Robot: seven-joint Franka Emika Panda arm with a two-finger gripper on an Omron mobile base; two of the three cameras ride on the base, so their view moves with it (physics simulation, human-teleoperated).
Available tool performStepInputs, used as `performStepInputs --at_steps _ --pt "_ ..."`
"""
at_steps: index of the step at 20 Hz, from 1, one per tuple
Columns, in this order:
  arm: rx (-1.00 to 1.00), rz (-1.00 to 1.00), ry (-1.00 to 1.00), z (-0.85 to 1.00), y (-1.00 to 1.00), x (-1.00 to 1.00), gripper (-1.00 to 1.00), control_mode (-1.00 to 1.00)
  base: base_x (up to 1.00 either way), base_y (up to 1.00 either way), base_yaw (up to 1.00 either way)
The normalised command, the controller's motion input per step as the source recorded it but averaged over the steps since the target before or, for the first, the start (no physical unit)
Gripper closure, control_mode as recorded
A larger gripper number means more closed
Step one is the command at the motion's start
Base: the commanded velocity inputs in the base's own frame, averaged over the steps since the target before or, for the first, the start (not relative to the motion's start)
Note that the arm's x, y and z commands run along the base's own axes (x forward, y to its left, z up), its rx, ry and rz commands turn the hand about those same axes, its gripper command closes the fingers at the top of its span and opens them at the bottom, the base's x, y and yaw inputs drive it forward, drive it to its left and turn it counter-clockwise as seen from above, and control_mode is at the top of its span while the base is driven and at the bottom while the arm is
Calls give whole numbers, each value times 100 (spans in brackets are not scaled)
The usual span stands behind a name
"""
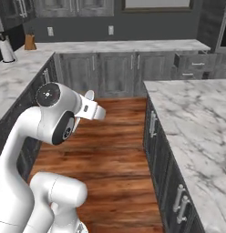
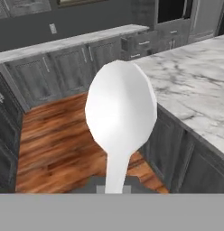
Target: Pick up the metallic utensils from the counter and place them in the open drawer. Make sure not to pick up any wooden utensils.
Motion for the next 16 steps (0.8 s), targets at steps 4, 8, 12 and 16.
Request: performStepInputs --at_steps 4,8,12,16 --pt "0 0 0 0 0 0 100 100 100 58 -14" --pt "0 0 0 0 0 0 100 100 100 71 -17" --pt "0 0 0 0 0 0 100 100 100 63 -17" --pt "0 0 0 0 0 0 100 100 100 59 -18"
